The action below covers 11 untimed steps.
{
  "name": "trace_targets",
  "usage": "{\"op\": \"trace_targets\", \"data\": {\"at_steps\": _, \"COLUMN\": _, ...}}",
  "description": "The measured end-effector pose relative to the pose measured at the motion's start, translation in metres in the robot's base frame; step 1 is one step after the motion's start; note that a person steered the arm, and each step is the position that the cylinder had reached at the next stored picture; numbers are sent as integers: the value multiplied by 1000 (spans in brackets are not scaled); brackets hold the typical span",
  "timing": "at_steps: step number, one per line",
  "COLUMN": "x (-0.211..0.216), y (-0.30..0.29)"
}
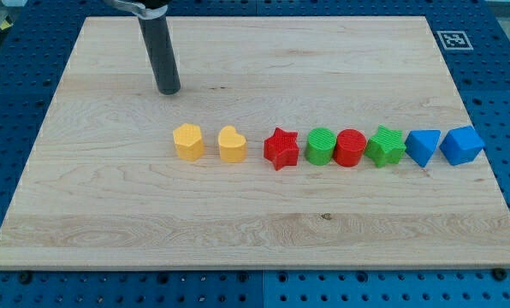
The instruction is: Move your arm to the right of the board
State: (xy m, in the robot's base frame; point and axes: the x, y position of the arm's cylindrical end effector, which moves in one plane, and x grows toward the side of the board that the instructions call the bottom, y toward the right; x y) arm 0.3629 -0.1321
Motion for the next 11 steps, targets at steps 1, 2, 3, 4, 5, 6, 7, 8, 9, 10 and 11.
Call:
{"op": "trace_targets", "data": {"at_steps": 1, "x": 0, "y": 0}}
{"op": "trace_targets", "data": {"at_steps": 2, "x": 5, "y": 32}}
{"op": "trace_targets", "data": {"at_steps": 3, "x": 31, "y": 109}}
{"op": "trace_targets", "data": {"at_steps": 4, "x": 61, "y": 173}}
{"op": "trace_targets", "data": {"at_steps": 5, "x": 64, "y": 214}}
{"op": "trace_targets", "data": {"at_steps": 6, "x": 66, "y": 242}}
{"op": "trace_targets", "data": {"at_steps": 7, "x": 66, "y": 249}}
{"op": "trace_targets", "data": {"at_steps": 8, "x": 64, "y": 282}}
{"op": "trace_targets", "data": {"at_steps": 9, "x": 60, "y": 372}}
{"op": "trace_targets", "data": {"at_steps": 10, "x": 61, "y": 468}}
{"op": "trace_targets", "data": {"at_steps": 11, "x": 71, "y": 477}}
